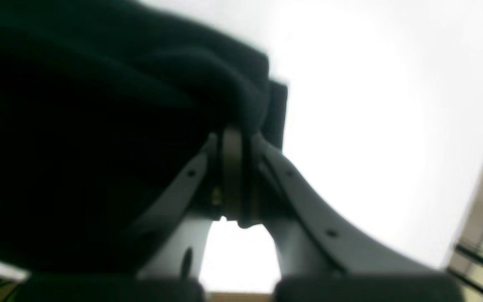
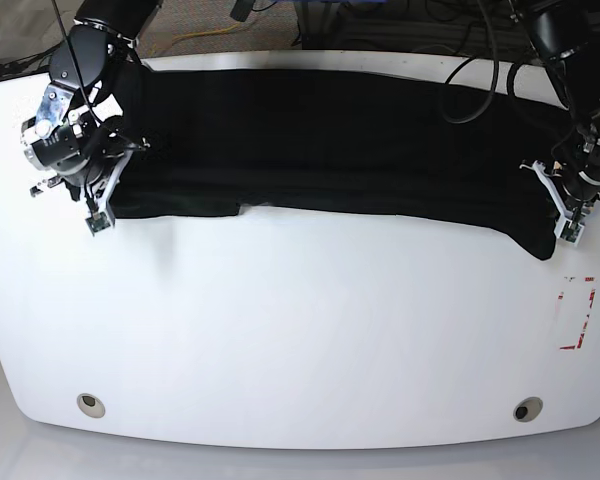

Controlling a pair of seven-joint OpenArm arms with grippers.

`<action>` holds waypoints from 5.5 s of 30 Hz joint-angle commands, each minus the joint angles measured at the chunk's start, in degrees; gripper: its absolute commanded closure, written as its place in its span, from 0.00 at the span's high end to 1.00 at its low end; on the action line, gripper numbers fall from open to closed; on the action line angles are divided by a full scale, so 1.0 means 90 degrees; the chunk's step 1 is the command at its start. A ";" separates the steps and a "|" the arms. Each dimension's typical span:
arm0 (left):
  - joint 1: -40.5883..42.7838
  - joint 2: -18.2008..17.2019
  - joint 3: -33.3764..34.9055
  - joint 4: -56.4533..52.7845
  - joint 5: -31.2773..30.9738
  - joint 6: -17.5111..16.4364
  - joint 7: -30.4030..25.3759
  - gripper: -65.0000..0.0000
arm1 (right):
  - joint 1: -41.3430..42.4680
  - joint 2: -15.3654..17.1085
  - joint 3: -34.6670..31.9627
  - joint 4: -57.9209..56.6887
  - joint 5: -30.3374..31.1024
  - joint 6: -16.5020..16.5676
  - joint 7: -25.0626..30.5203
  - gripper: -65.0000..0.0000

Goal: Fold the T-shirt properly
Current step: 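Lift the hem with both grippers and fold it over toward the collar, then release the fold and reposition both grippers onto the folded edge, then grasp the strip's end with the left gripper and fold it toward the right gripper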

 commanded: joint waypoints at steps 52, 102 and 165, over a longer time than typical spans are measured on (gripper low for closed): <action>0.0381 -0.0666 0.0979 -0.1365 -0.0989 0.0132 0.1126 0.61 | -0.0160 -0.0296 -0.0258 -0.2888 0.0352 -0.0008 0.1957 0.56; -0.0634 -0.0363 -0.0506 -0.2606 -0.3715 0.0132 0.2094 0.16 | 0.1158 0.0027 -0.0277 -0.3552 0.0362 -0.0008 0.1967 0.55; -0.0517 0.0536 0.3391 0.2200 -0.3744 0.1094 0.2836 0.75 | 0.1774 -0.0335 0.0924 -0.1843 0.1339 -0.0008 0.0345 0.72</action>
